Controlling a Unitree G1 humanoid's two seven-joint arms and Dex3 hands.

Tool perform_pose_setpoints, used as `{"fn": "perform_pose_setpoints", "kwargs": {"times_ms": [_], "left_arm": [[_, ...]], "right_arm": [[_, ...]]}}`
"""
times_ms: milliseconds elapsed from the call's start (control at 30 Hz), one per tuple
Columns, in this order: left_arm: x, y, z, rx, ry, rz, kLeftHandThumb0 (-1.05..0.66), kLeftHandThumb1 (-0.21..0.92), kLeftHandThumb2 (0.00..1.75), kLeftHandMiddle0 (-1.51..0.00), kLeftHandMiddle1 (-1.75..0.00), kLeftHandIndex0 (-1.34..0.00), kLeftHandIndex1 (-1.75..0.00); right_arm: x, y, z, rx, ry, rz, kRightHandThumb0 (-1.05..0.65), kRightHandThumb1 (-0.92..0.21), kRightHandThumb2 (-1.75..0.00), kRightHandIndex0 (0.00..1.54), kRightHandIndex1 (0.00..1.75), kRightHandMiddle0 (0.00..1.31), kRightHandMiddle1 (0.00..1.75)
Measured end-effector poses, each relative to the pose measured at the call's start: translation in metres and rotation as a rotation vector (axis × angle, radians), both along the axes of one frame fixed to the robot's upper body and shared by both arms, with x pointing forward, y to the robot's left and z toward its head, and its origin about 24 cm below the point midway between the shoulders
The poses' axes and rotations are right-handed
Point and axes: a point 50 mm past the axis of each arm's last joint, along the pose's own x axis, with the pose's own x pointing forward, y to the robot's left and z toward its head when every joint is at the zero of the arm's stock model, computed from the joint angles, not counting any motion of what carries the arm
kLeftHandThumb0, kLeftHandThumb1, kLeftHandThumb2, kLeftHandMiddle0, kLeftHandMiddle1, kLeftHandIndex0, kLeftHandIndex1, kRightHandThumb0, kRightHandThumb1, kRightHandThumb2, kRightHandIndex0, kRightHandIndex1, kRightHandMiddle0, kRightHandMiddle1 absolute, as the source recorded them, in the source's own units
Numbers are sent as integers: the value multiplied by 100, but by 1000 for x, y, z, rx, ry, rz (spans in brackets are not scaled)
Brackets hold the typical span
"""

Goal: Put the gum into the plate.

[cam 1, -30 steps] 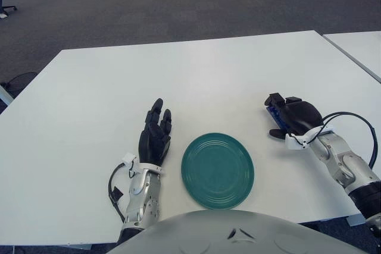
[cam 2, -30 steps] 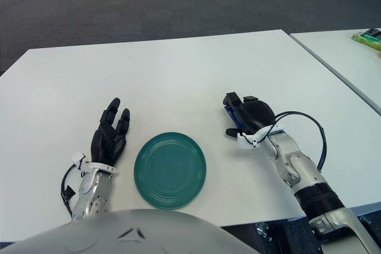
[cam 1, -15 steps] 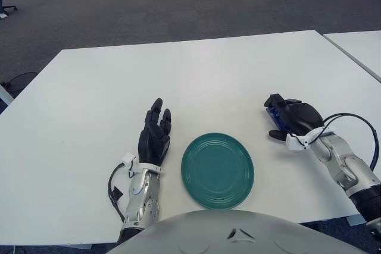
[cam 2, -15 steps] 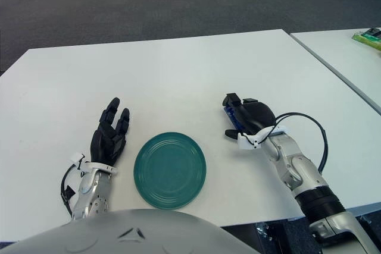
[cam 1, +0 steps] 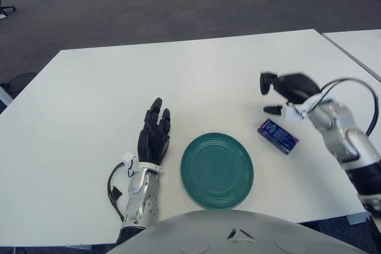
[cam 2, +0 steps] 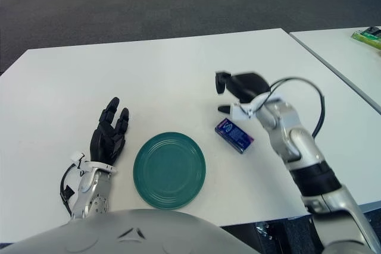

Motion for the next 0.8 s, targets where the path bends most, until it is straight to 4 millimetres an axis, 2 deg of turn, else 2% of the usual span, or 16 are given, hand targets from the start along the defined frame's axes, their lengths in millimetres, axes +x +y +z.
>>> {"fn": "perform_pose_setpoints", "kwargs": {"times_ms": [167,400,567,800], "left_arm": [[1,-1,0,5,1,-5,-105,92,92,0,0,0,-30],[1,0,1,22,5,-4,-105,92,91,0,0,0,-30],[1,-1,1,38,4,-9,-105,92,91,0,0,0,-31],[1,-1,1,33,6,-9,-105,92,92,0,0,0,-31]], "right_arm": [[-6,17,14,-7,-42,62,-46,-32,-130,101,175,60,175],[-17,44,3,-4,8,160,-47,-30,-133,103,175,62,175],[-24,57,3,-34,15,223,-48,-28,-136,101,175,64,175],[-38,76,4,-130,121,314,-49,-26,-137,99,175,65,175]]}}
